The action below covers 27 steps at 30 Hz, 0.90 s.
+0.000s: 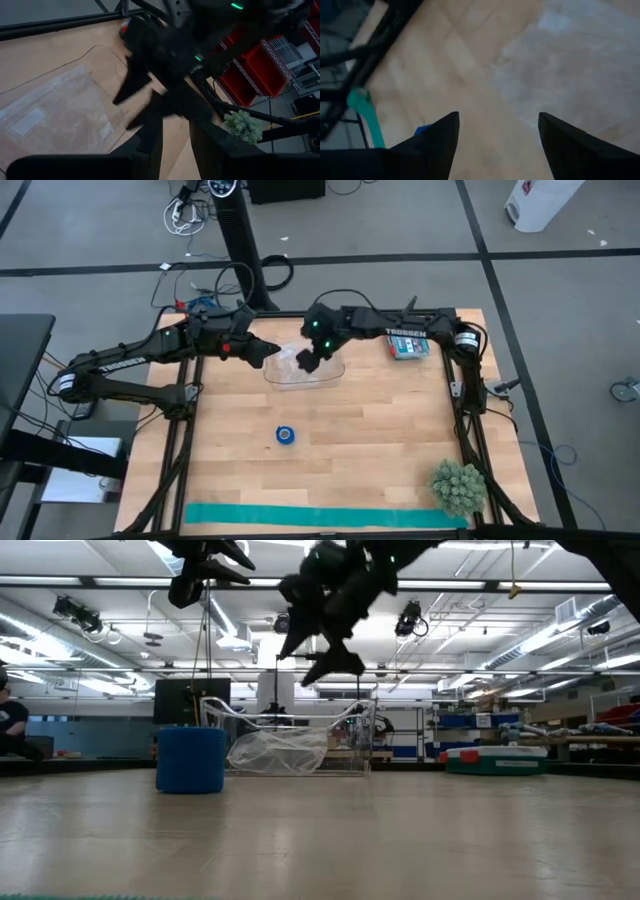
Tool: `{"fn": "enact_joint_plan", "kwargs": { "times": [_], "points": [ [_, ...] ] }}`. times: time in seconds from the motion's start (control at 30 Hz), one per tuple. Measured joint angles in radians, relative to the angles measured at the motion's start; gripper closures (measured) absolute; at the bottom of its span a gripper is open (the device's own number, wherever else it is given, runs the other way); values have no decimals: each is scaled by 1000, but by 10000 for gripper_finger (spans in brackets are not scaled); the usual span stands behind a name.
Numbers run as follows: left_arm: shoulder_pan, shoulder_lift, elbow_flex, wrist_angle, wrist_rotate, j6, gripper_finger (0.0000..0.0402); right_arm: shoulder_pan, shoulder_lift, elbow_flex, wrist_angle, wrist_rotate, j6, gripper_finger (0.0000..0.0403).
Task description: Roll bandage
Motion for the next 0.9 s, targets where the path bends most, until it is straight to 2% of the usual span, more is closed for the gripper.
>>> {"fn": "enact_joint_plan", "kwargs": {
  "times": [0.13,0.2,0.5,0.63,0.9],
  "points": [
    [0,0,0,0,0,0,300,38,1,74,-20,135,-44,162],
    [0,0,0,0,0,0,300,31,1,70,-35,165,-53,173],
    [0,0,0,13,5,0,300,-59,118,41,-134,97,-83,198],
    [0,0,0,24,21,-6,300,-66,118,43,-153,124,-105,198],
    [0,0,0,25,27,-7,300,-85,118,42,-328,159,-187,198]
  ]
}}
